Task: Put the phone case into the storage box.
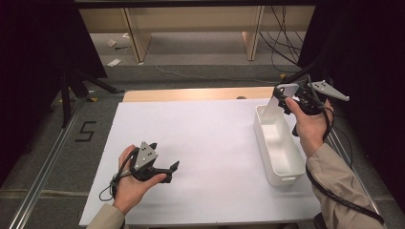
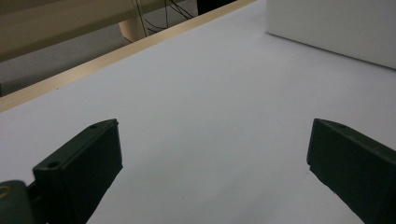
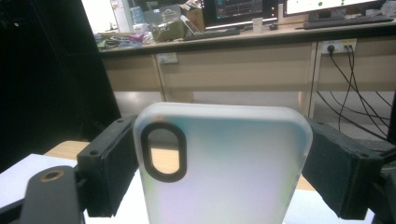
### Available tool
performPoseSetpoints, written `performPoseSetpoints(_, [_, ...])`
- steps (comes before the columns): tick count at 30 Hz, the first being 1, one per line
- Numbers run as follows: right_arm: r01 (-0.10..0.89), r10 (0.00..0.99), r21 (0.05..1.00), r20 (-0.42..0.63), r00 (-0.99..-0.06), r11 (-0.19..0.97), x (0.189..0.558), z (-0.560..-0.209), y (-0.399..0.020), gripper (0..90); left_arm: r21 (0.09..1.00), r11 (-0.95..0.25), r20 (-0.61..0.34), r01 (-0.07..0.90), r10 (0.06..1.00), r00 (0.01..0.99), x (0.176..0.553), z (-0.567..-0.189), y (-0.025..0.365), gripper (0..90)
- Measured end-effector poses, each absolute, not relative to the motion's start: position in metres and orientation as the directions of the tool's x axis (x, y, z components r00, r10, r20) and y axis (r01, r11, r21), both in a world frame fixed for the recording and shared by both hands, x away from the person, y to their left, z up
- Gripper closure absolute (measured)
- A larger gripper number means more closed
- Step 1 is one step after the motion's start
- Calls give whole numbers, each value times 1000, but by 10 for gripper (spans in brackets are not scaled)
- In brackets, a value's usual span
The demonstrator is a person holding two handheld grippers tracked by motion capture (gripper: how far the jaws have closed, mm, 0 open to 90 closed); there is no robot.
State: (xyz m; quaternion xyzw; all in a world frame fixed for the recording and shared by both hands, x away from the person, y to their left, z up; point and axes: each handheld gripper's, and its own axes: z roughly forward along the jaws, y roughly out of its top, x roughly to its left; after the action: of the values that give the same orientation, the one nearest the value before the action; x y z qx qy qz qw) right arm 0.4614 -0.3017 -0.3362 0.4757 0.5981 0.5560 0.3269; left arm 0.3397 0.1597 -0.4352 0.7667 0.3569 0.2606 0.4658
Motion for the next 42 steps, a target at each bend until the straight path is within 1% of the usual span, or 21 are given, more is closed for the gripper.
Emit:
performPoseSetpoints(34, [227,939,973,116,-324,-42,465,-342,-302,180,901,-311,67,304,790,610,340,-435,160,27])
performPoseSetpoints(40, [232,940,972,101,-326,-24,467,-342,-301,180,900,-310,66,305,791,609,340,-435,160,28])
performPoseSetpoints(42, [233,942,973,80,-325,-2,468,-342,-299,180,901,-307,62,308,791,608,340,-436,160,28])
